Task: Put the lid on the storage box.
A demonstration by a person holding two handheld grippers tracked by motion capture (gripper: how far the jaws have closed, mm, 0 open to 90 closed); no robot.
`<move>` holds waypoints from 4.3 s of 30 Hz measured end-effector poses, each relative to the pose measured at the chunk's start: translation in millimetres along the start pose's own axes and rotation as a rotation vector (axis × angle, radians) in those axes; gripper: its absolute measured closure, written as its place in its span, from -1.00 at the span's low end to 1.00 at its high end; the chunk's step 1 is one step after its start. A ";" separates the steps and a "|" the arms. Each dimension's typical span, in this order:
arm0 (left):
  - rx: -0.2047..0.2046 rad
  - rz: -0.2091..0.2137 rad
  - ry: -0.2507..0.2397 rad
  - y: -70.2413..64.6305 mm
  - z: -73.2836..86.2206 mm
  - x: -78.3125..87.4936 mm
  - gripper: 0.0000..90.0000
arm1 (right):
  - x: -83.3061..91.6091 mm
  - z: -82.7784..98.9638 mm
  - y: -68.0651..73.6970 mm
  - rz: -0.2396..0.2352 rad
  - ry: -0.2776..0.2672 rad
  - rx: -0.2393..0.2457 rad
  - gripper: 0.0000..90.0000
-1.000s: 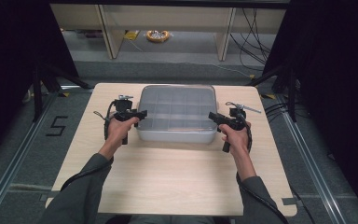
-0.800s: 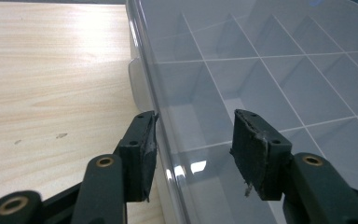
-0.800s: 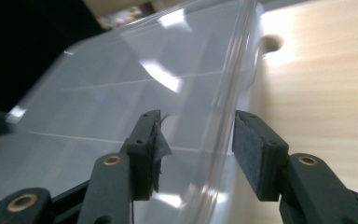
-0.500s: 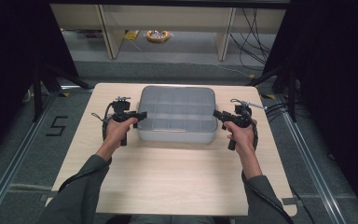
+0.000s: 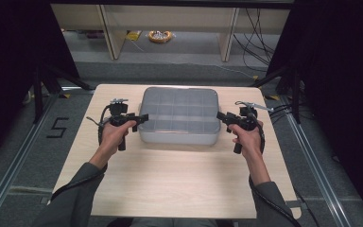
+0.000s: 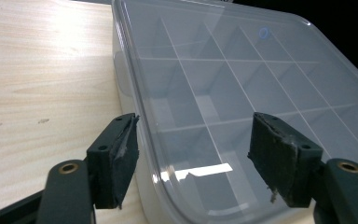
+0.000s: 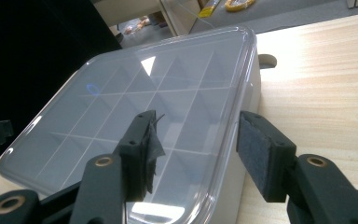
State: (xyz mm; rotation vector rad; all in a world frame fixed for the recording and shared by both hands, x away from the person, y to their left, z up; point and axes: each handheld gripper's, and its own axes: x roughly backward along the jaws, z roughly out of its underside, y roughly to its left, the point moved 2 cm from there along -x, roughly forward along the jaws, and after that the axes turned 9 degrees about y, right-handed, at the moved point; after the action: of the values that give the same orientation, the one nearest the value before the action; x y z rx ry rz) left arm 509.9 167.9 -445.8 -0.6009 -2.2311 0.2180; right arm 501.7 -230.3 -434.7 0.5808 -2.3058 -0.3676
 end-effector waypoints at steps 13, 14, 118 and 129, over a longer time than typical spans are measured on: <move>-0.032 0.071 0.019 -8.9 22.8 20.0 -0.34 | 6.4 8.8 2.9 -0.014 -0.002 0.046 0.01; -0.039 0.081 0.015 -11.4 26.4 22.7 -0.34 | 6.8 10.1 3.5 -0.017 -0.003 0.056 0.01; -0.270 0.179 0.075 -42.7 163.2 52.7 -0.58 | 28.9 126.3 63.0 -0.091 0.116 0.225 -0.56; -0.280 0.204 0.099 -47.8 176.8 56.3 -0.59 | 35.1 144.7 58.5 -0.069 0.156 0.280 -0.56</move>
State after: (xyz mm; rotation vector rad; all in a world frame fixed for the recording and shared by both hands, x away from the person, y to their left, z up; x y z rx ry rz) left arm 329.6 160.3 -510.1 -0.9707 -2.1195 -0.0230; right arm 359.4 -184.3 -491.4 0.7989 -2.2049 -0.0276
